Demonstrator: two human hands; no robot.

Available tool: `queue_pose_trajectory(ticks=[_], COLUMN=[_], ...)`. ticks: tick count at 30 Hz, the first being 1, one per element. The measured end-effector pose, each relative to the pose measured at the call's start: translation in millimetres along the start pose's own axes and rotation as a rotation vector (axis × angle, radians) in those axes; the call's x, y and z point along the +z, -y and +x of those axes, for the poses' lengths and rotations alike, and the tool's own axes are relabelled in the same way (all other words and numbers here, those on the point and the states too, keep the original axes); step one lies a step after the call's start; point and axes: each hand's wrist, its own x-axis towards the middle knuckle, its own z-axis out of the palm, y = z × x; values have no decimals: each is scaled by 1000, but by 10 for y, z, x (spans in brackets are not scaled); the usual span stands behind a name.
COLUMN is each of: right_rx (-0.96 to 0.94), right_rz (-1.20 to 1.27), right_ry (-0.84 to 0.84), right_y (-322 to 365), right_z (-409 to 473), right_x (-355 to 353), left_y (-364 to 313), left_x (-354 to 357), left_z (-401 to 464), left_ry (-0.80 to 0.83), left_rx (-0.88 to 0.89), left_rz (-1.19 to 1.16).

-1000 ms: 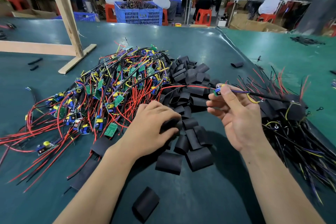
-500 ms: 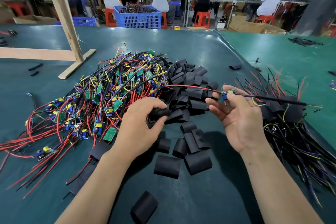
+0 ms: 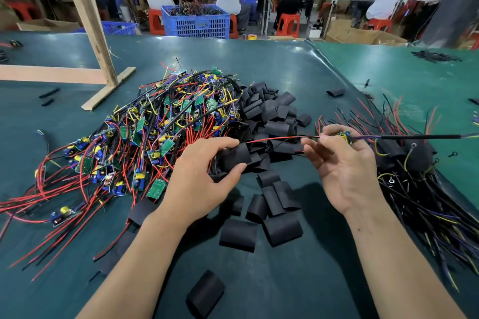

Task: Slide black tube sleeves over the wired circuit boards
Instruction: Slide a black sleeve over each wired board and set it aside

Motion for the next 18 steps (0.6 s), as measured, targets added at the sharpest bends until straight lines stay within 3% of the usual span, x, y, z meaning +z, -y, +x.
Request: queue_pose_trajectory(ticks=[13, 18], right_rx=[10, 37], right_rz=[-6, -9], right_ry=[36, 133], right_y=[15, 19], right_z=[4, -22], right_x=[3, 10], left_y=[30, 45], left_x=[-45, -27], left_z=[14, 14], left_ry=[35, 3], left_rx=[12, 22], left_rz=[-60, -79])
